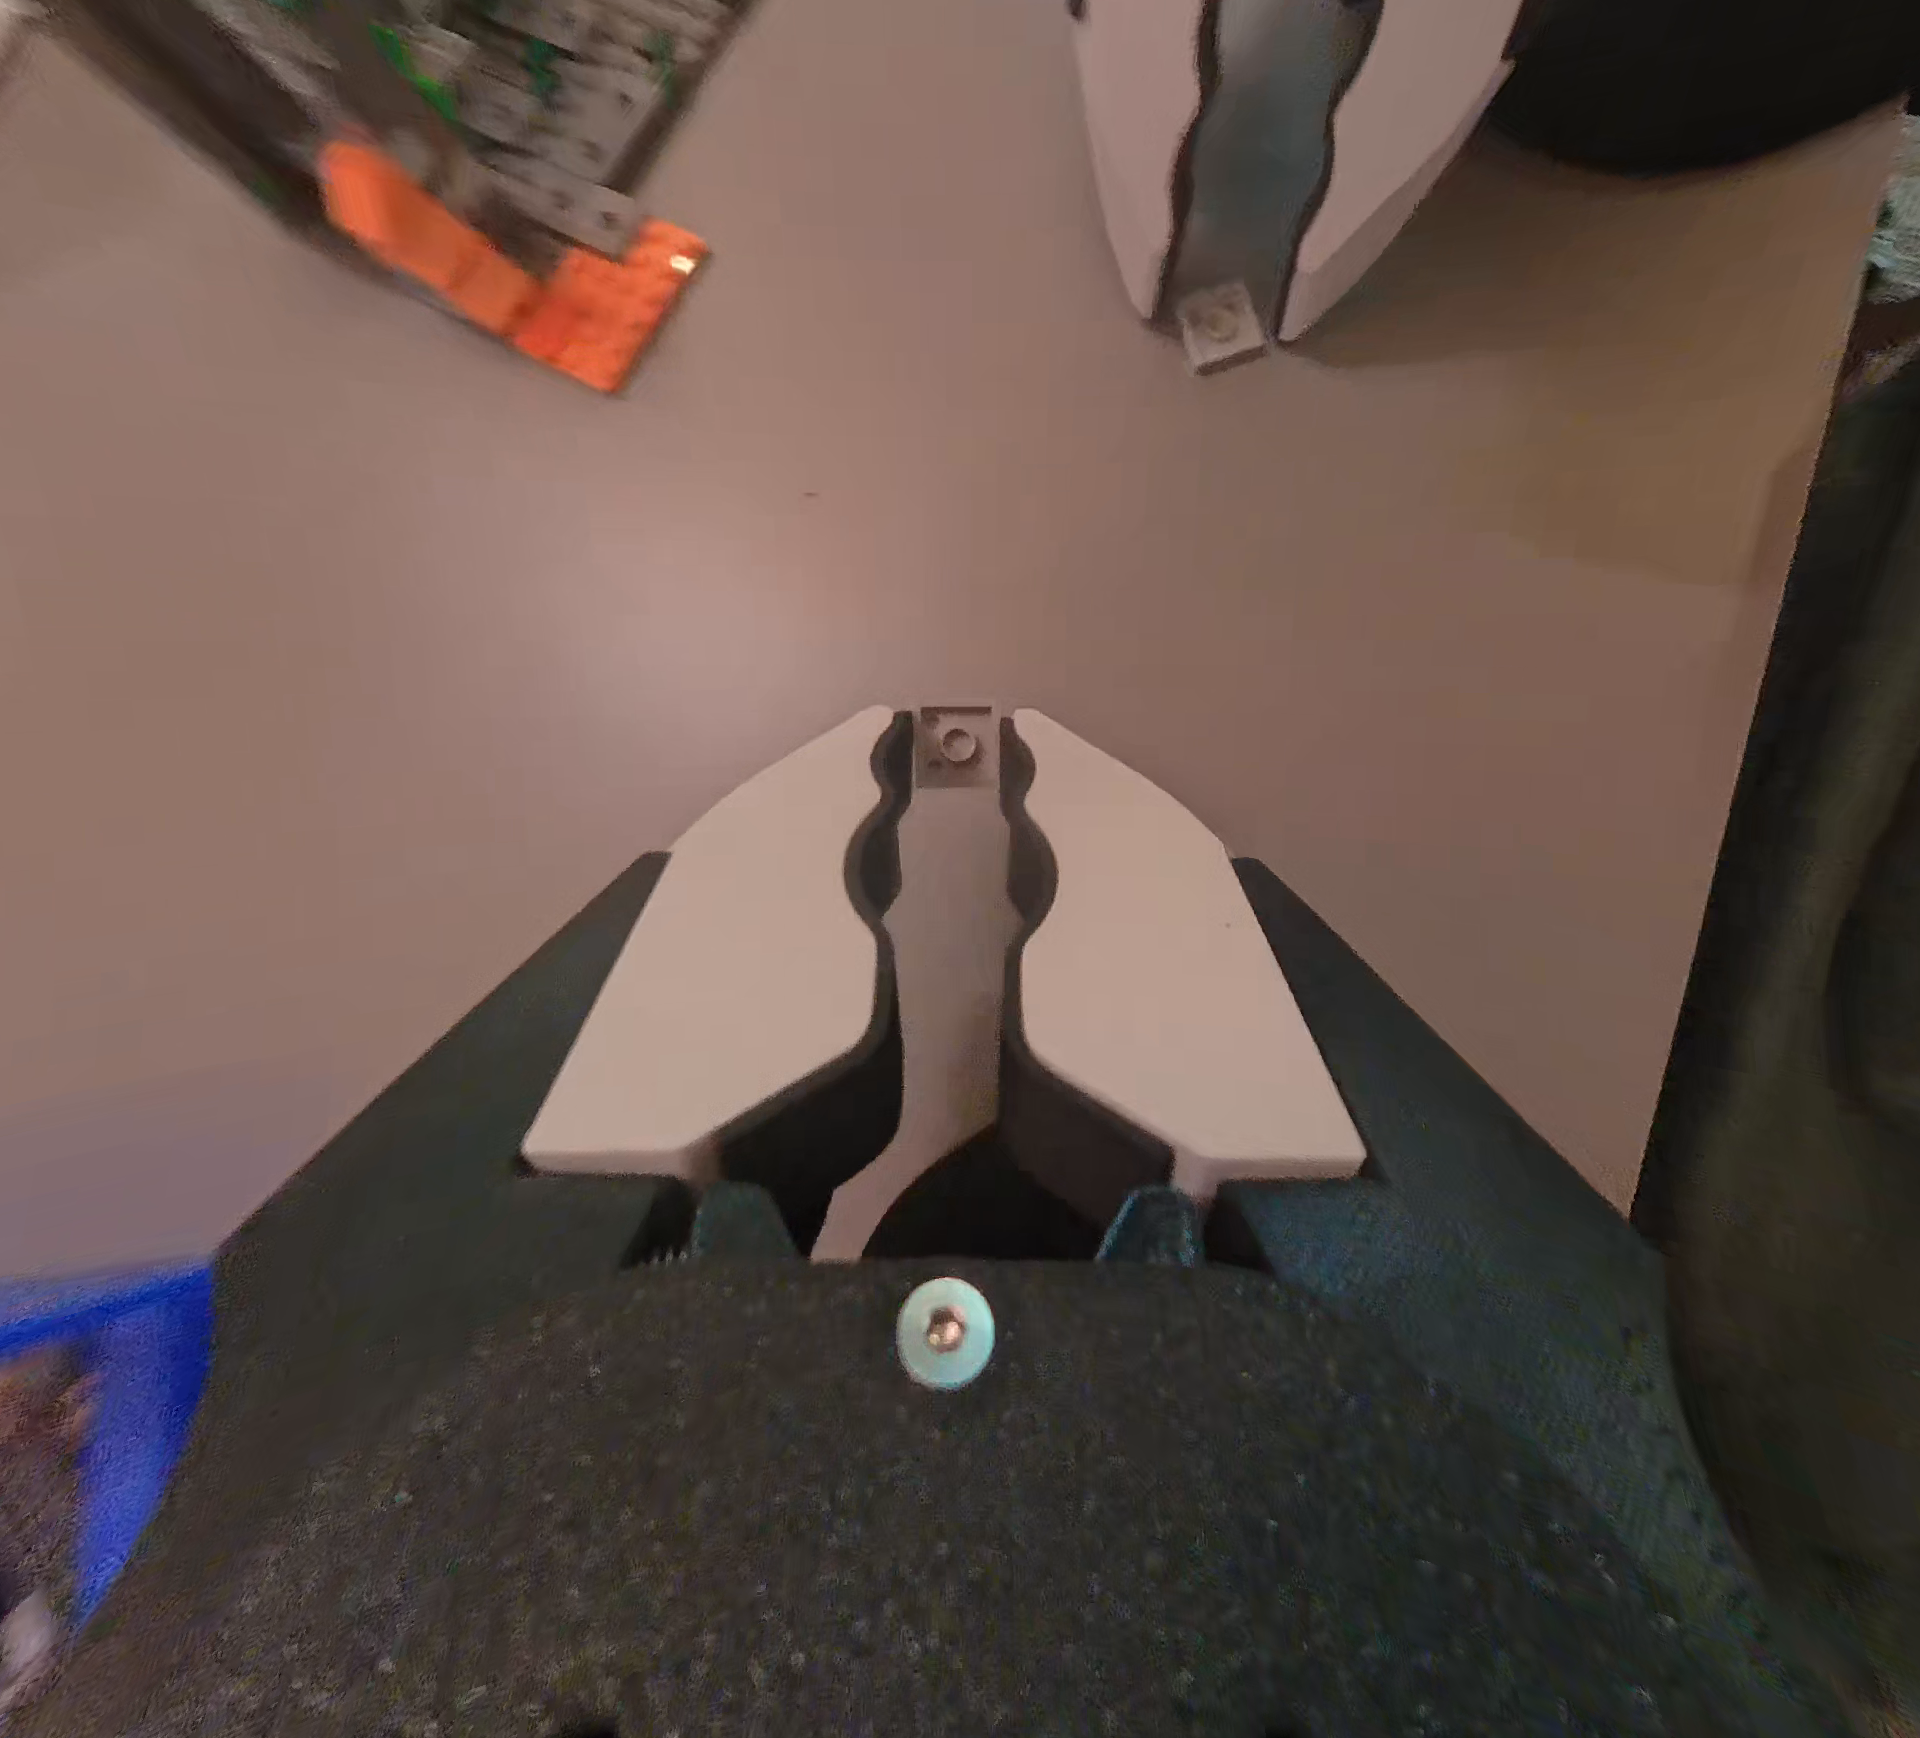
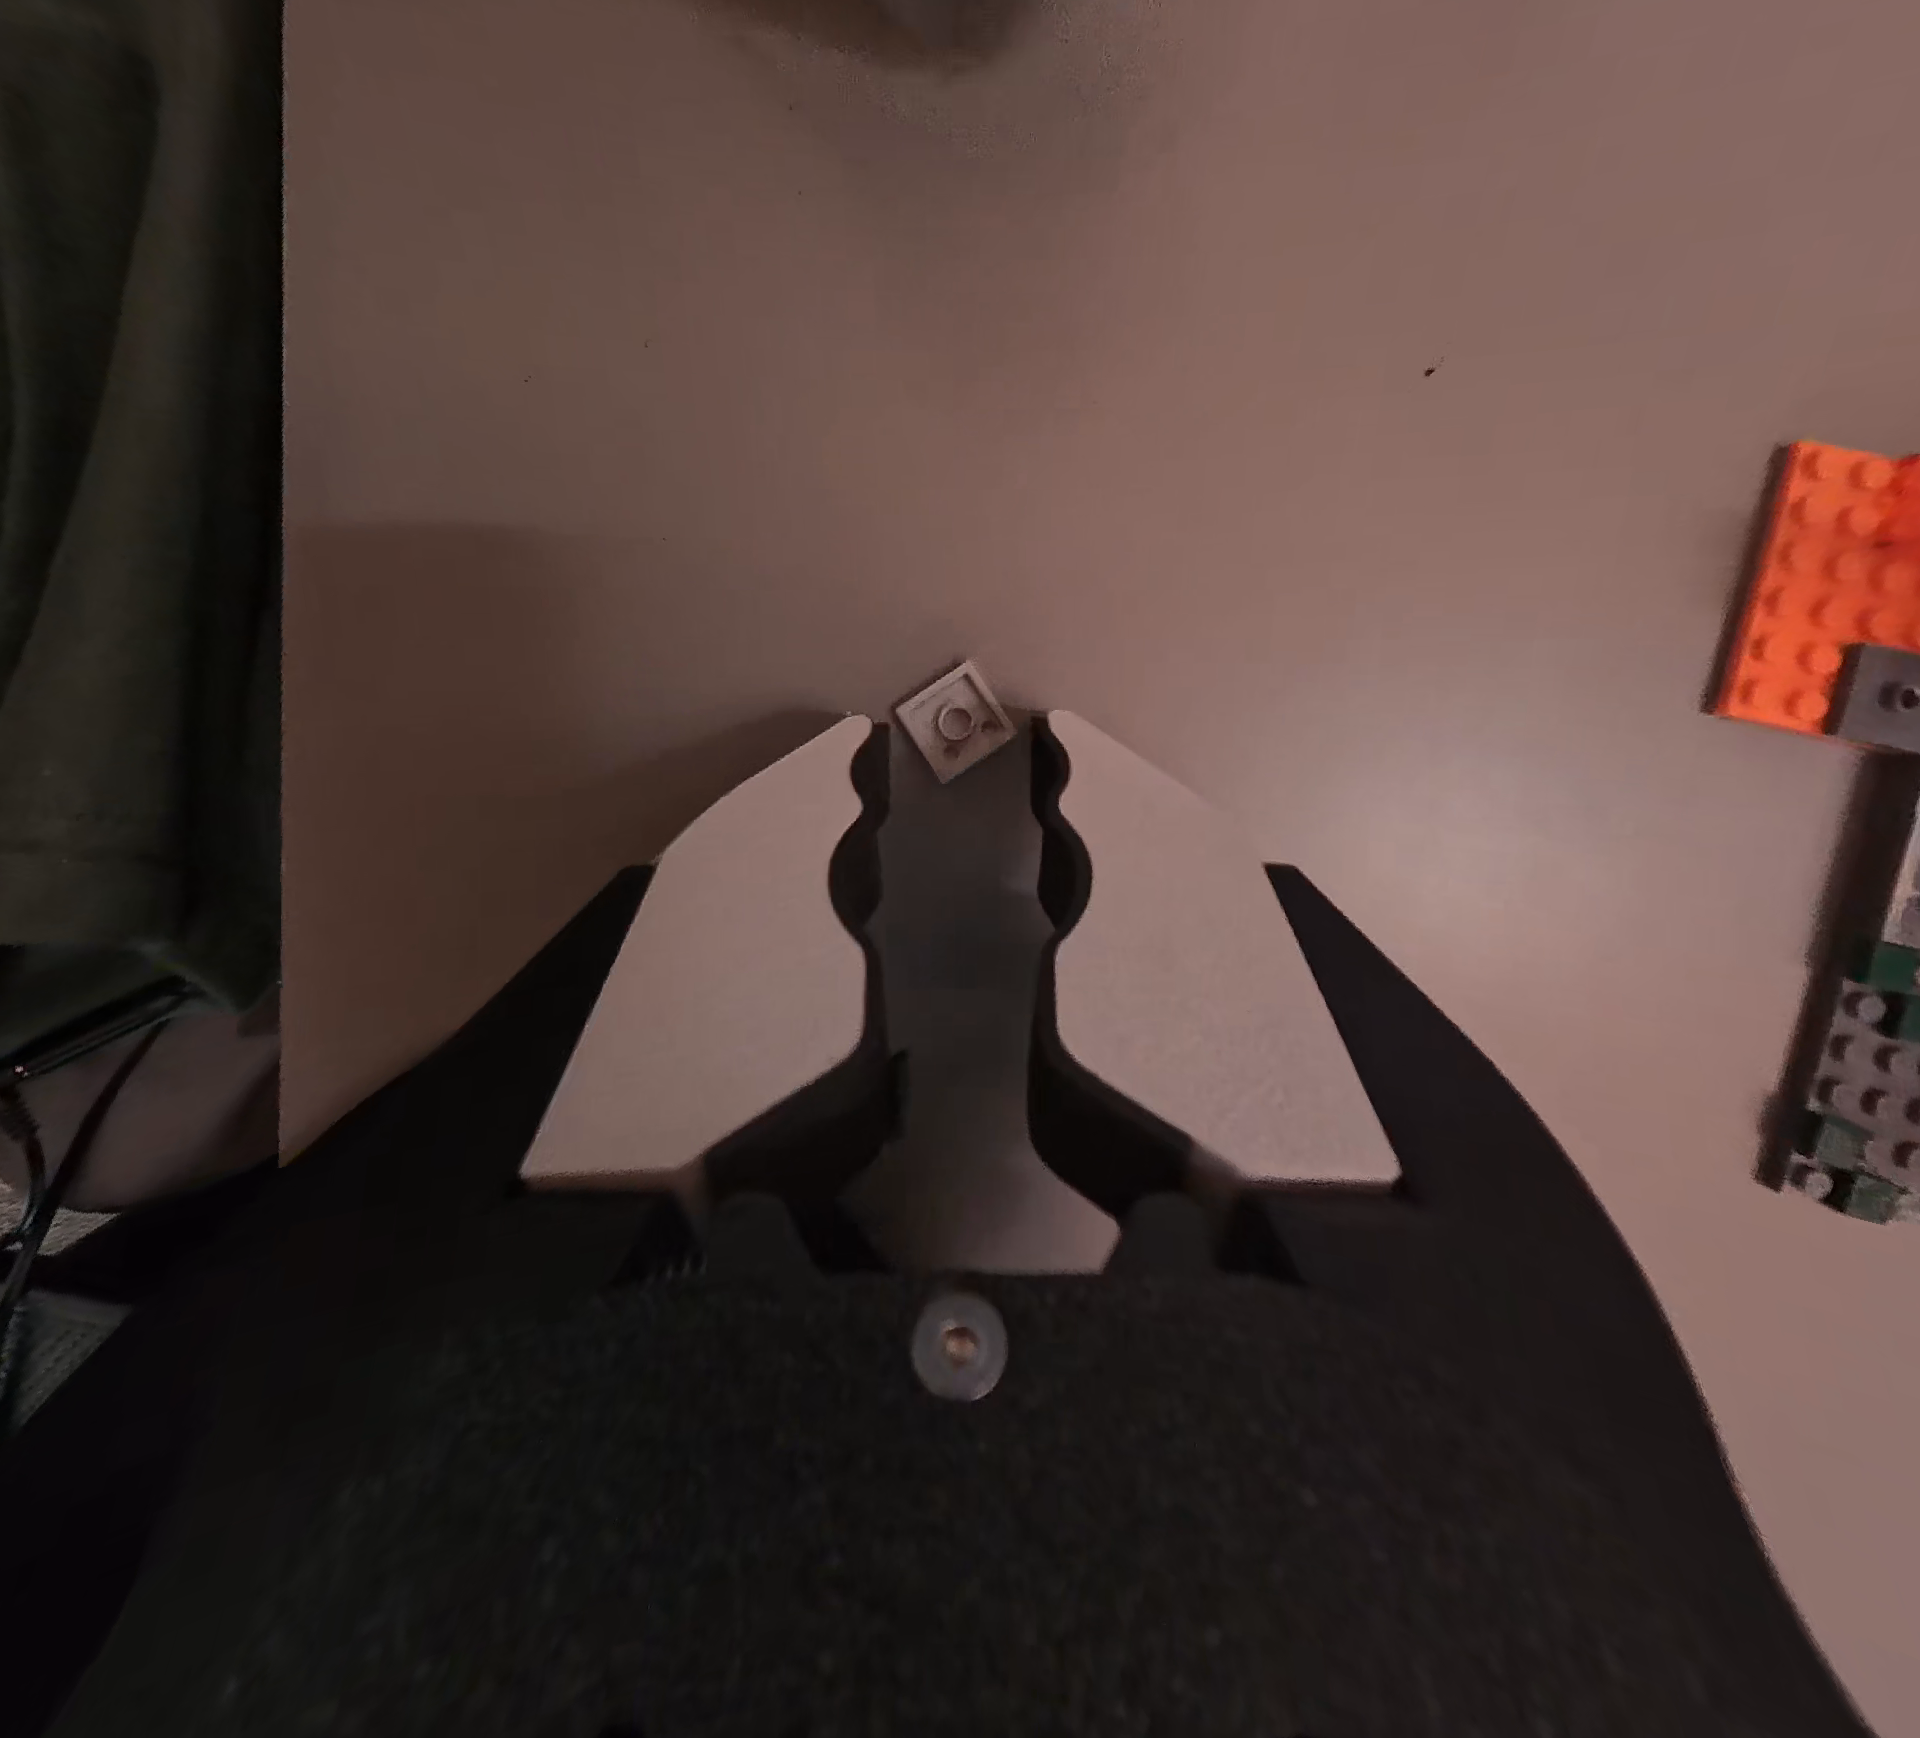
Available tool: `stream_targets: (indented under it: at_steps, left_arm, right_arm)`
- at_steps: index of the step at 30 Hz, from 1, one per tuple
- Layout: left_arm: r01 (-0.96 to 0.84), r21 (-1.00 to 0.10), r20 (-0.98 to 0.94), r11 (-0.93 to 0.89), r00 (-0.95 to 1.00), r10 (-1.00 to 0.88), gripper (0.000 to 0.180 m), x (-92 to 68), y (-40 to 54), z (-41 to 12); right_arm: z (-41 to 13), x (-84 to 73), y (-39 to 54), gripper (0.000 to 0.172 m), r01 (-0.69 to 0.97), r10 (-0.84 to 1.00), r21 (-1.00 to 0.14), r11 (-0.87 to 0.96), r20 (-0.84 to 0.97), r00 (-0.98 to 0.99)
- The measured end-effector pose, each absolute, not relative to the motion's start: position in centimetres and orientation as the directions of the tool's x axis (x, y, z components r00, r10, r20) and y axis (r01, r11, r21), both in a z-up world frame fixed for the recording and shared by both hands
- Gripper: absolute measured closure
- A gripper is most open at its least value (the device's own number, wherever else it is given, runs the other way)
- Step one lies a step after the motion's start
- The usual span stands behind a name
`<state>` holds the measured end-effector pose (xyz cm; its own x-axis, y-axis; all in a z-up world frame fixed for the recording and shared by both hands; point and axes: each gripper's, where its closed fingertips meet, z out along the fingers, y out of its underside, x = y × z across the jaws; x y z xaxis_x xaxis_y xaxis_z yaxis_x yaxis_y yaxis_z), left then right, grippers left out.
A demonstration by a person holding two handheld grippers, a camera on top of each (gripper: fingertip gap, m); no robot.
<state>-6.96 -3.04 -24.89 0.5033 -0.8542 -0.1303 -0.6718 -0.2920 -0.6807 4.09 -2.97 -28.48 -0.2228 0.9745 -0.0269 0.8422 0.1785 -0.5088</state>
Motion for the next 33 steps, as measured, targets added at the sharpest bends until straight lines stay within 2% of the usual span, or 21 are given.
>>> stream_targets:
  at_steps: [1, 8, 15, 18, 26, 30, 33]
  left_arm:
    - [-0.662, -0.691, -0.157, -0.289, 0.528, -0.835, 0.165, -8.0, -2.8, -23.8]
    - [-0.528, -0.752, -0.255, -0.394, 0.785, -0.565, 0.165, -20.5, 0.5, -17.9]
    - [-0.399, -0.743, -0.217, -0.538, 0.903, -0.371, 0.164, -28.6, 2.9, -20.2]
    - [-0.386, -0.734, -0.227, -0.559, 0.915, -0.335, 0.152, -29.5, 3.6, -21.5]
    - [-0.457, -0.766, -0.312, -0.452, 0.879, -0.360, 0.139, -28.0, 3.7, -20.6]
    - [-0.530, -0.801, -0.380, -0.277, 0.809, -0.449, 0.146, -24.4, 2.5, -18.4]
    - [-0.582, -0.807, -0.447, -0.100, 0.713, -0.541, 0.145, -20.0, 0.7, -17.1]
  right_arm:
    - [-28.5, 4.0, -2.9, 0.150, 0.842, 0.973, -0.508, 0.184, -0.025, -0.228]
    - [-28.5, 3.3, -3.1, 0.154, 0.831, 0.967, -0.518, 0.204, -0.027, -0.254]
    - [-27.4, 1.7, -3.4, 0.155, 0.786, 0.968, -0.591, 0.181, -0.032, -0.247]
    - [-26.9, 1.0, -3.3, 0.155, 0.773, 0.970, -0.609, 0.177, -0.027, -0.243]
    - [-24.3, -1.8, -2.6, 0.155, 0.706, 0.978, -0.693, 0.147, -0.003, -0.206]
    - [-21.9, -4.1, -2.1, 0.154, 0.620, 0.988, -0.782, 0.064, -0.039, -0.151]
    - [-19.4, -6.2, -2.4, 0.155, 0.511, 0.979, -0.857, -0.060, -0.151, -0.140]
